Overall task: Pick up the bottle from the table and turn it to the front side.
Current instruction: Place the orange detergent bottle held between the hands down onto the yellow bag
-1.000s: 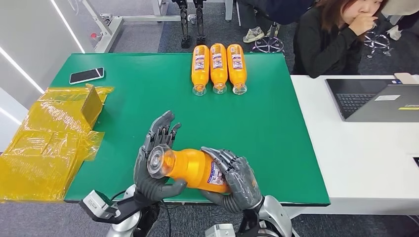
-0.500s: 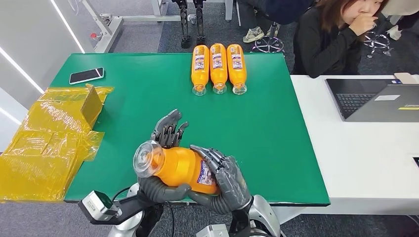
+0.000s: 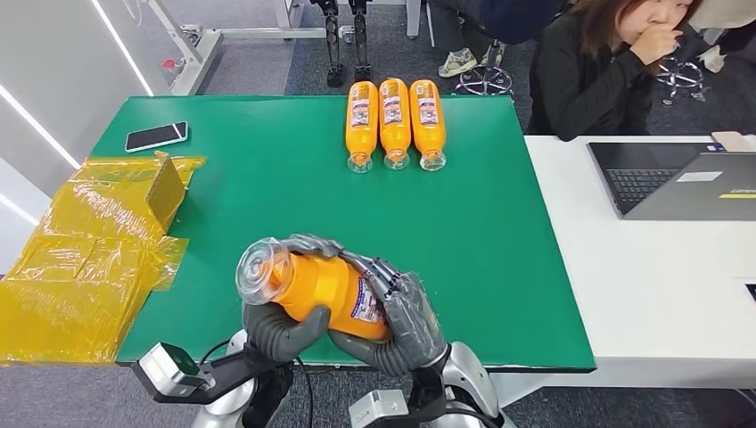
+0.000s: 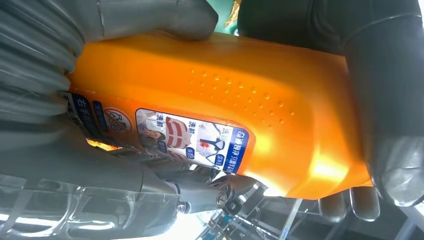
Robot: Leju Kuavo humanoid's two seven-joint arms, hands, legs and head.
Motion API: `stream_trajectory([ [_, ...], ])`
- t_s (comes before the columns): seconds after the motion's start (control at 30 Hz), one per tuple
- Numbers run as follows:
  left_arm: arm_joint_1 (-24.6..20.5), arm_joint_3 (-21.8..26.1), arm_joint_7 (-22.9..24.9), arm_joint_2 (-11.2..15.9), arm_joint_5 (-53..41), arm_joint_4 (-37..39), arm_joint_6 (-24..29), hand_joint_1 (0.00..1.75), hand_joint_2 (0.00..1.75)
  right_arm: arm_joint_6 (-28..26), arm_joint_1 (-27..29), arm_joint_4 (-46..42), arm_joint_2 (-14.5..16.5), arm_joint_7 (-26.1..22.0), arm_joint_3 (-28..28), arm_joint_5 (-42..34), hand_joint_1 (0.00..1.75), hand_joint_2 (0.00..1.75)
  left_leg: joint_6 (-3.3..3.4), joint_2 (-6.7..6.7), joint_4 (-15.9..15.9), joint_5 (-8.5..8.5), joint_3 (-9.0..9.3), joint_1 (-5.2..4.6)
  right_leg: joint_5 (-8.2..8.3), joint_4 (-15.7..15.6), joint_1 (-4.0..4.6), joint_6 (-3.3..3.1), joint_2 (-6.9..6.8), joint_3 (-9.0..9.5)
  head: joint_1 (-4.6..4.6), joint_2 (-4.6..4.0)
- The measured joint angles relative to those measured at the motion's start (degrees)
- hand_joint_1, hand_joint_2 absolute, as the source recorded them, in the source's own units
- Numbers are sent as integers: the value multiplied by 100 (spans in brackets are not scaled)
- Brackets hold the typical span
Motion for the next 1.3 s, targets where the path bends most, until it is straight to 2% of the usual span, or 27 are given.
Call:
stream_trajectory([
  [0.03, -8, 0, 0, 2, 4, 0, 9, 137, 175, 11, -9, 11, 0, 2, 0, -11, 175, 175, 0, 0, 0, 0, 0, 0, 0, 0, 0, 0, 0, 0, 0, 0],
  [0.17, -51, 0, 0, 6, 11, 0, 34, 132, 175, 45, -48, 48, 2, 28, 0, -25, 2, 175, 0, 0, 0, 0, 0, 0, 0, 0, 0, 0, 0, 0, 1, 0],
  [0.47, -67, 0, 2, 34, 33, 1, 55, 121, 175, 52, -129, 74, 60, 103, 25, -4, 0, 175, 0, 1, 0, 0, 1, 0, 0, 0, 0, 0, 0, -1, 0, 0],
  [0.63, -77, 1, 2, 37, 29, 22, 162, 123, 175, 32, -145, 75, 91, 103, 30, -4, 0, 175, 0, 1, 0, 0, 0, 0, 0, 0, 0, 0, 0, -1, 1, 0],
  [0.73, -120, 5, 2, 41, -27, 78, 289, 117, 175, 26, -149, 86, 96, 102, 34, -6, 0, 175, 0, 0, 0, 0, 0, 0, 0, 0, 0, 0, 0, -1, 1, 0],
  [0.97, -460, 205, 8, 95, -636, 681, 1445, 141, 175, 12, -197, 187, 116, 60, 52, -90, 0, 175, -2, 0, 0, 2, 1, 1, 2, 4, 0, -2, 1, -1, 1, 0],
  [1.1, -723, 413, 10, 182, -930, 1164, 2097, 144, 175, 23, -250, 238, 123, -21, 86, -175, 0, 175, -5, -1, 0, 7, 1, 1, 2, 7, 0, -3, 1, -1, 1, 0],
  [1.3, -1103, 862, 11, 377, -948, 1801, 2619, 147, 175, 55, -283, 340, 123, -193, 144, -323, 0, 175, -6, 0, -1, 7, 0, 2, 2, 9, 1, -4, 3, -3, 0, 0],
])
